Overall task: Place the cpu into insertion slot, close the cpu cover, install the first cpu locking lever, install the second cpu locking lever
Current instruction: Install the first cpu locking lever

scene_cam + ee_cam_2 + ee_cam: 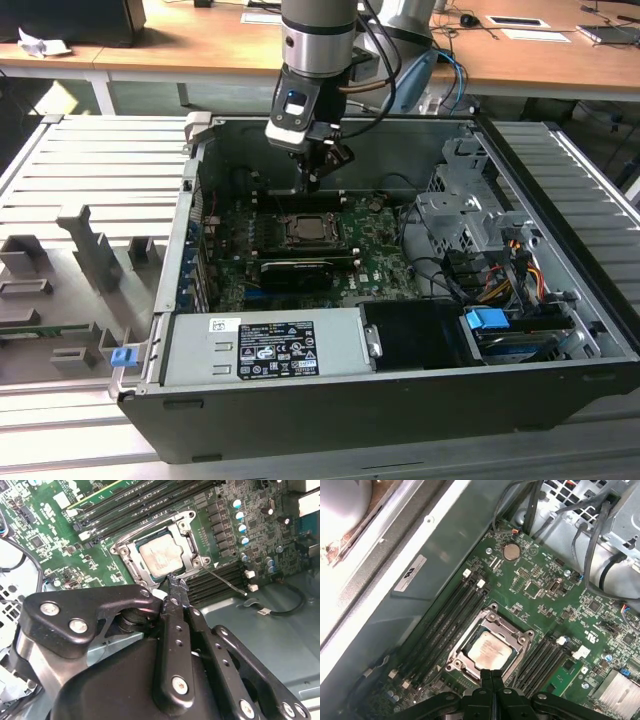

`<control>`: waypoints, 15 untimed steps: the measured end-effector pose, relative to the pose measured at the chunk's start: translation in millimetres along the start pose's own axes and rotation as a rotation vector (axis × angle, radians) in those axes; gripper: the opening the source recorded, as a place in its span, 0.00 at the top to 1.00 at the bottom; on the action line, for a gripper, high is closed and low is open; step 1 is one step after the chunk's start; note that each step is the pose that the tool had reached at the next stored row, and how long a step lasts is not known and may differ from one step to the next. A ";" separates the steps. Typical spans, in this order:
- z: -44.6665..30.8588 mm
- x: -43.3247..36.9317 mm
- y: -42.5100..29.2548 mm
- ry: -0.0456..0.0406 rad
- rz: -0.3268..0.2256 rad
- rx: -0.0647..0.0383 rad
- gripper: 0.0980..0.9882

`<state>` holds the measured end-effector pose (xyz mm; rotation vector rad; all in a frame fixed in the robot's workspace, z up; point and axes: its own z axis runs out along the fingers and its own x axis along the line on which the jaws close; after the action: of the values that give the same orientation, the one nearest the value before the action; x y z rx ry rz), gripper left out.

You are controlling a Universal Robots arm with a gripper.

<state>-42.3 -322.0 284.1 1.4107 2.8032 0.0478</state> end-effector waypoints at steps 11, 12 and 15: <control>0.0 -0.1 -0.1 0.0022 -0.075 0.001 0.99; 0.0 -0.1 -0.1 0.0023 -0.080 0.001 0.99; 0.0 -0.1 -0.1 0.0028 -0.097 0.001 0.99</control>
<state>-42.3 -322.1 284.1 1.2736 2.8698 0.0481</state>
